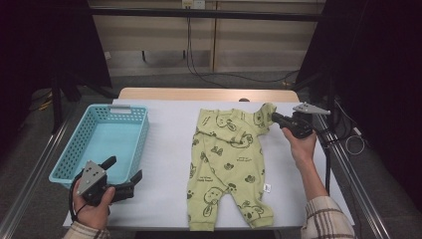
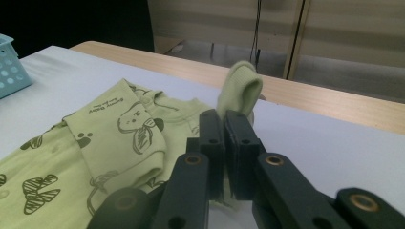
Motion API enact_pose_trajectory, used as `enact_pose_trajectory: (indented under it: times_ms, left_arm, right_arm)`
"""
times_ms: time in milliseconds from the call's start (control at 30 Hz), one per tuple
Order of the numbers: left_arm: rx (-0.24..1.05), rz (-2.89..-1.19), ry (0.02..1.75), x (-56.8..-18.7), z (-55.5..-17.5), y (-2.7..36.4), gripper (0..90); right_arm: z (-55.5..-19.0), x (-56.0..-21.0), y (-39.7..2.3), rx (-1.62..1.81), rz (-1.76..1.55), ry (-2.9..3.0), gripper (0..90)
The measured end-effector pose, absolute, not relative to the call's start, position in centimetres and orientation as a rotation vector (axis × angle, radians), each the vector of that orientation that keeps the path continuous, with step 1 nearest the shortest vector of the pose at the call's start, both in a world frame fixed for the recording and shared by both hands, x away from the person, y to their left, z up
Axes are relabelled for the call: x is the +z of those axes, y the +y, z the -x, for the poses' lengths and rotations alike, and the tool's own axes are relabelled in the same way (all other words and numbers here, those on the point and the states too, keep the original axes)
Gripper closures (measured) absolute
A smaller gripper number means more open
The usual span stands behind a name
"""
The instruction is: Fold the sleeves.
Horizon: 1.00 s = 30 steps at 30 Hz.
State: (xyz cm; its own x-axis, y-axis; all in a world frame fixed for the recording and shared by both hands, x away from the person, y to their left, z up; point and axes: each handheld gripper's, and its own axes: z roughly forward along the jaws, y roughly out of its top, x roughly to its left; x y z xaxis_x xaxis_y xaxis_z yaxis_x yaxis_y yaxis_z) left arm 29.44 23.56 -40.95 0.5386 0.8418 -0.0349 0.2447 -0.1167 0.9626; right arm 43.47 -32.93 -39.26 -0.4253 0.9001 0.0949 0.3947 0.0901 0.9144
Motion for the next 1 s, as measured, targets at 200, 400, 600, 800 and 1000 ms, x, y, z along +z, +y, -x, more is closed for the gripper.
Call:
enact_pose_trajectory:
  times_ms: [200, 400, 600, 800, 1000]
  left_arm:
    - [0.654, -1.663, 0.926, -40.9, -29.5, 23.5, 3.0]
    - [0.658, -1.655, 0.925, -41.0, -29.5, 23.4, 2.9]
    - [0.655, -1.658, 0.918, -40.9, -29.5, 23.3, 2.9]
    - [0.655, -1.654, 0.923, -40.9, -29.5, 23.4, 2.9]
    - [0.652, -1.651, 0.918, -40.9, -29.5, 23.2, 2.9]
  right_arm:
    - [-43.4, -38.8, -32.0, 1.332, -1.246, 1.873, 86.4]
    - [-43.4, -38.4, -31.0, 1.35, -1.212, 1.881, 86.4]
    - [-43.4, -38.2, -30.1, 1.367, -1.196, 1.905, 86.4]
    - [-43.5, -38.1, -29.1, 1.364, -1.176, 1.92, 86.4]
    - [-43.7, -38.4, -28.3, 1.362, -1.165, 1.951, 86.4]
